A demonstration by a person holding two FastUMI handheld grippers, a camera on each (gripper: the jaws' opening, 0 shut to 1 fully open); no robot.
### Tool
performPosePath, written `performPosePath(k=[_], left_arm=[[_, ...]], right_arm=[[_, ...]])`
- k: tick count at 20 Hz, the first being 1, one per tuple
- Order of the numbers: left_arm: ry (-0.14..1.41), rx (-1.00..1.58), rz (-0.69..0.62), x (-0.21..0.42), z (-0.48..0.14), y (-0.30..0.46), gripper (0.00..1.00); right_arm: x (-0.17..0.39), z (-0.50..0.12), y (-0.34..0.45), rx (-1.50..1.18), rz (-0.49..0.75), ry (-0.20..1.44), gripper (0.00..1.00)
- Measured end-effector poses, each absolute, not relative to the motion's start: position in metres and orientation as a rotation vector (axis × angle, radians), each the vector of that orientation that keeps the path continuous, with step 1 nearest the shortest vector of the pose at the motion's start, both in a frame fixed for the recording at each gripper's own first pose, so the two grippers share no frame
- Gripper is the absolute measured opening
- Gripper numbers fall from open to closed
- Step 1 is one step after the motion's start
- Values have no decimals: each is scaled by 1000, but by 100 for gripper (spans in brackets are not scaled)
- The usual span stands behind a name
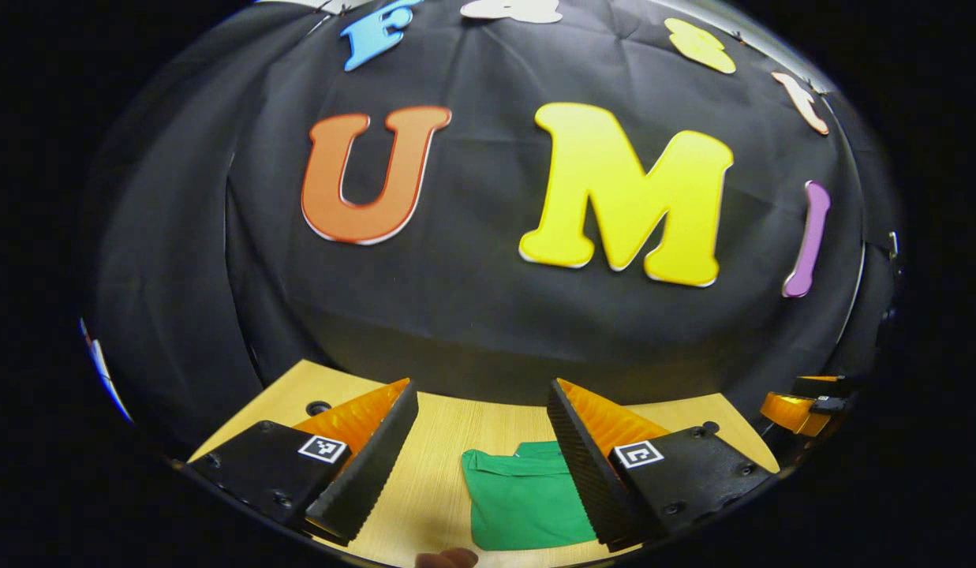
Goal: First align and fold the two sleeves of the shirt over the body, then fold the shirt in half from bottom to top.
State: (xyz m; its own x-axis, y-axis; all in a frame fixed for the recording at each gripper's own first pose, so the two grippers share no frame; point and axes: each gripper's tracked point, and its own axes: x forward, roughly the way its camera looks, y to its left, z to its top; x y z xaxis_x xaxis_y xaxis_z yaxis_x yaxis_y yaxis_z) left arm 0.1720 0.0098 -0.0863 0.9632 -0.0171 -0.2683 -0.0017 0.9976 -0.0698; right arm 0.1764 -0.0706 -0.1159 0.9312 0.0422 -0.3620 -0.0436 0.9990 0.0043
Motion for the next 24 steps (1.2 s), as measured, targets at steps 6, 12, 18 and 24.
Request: performPosePath(k=[6, 12, 18, 24], left_arm=[[181, -49, -47, 64, -9, -22, 100], [95, -69, -73, -2, 23, -53, 100], [71, -23, -70, -37, 30, -82, 100], [83, -8, -41, -51, 28, -95, 100]], right_arm=[[66, -38, -39, 32, 34, 264, 96], [-6, -12, -35, 35, 23, 176, 97], [-38, 3, -47, 12, 41, 124, 96], [-45, 3, -63, 24, 50, 123, 97]])
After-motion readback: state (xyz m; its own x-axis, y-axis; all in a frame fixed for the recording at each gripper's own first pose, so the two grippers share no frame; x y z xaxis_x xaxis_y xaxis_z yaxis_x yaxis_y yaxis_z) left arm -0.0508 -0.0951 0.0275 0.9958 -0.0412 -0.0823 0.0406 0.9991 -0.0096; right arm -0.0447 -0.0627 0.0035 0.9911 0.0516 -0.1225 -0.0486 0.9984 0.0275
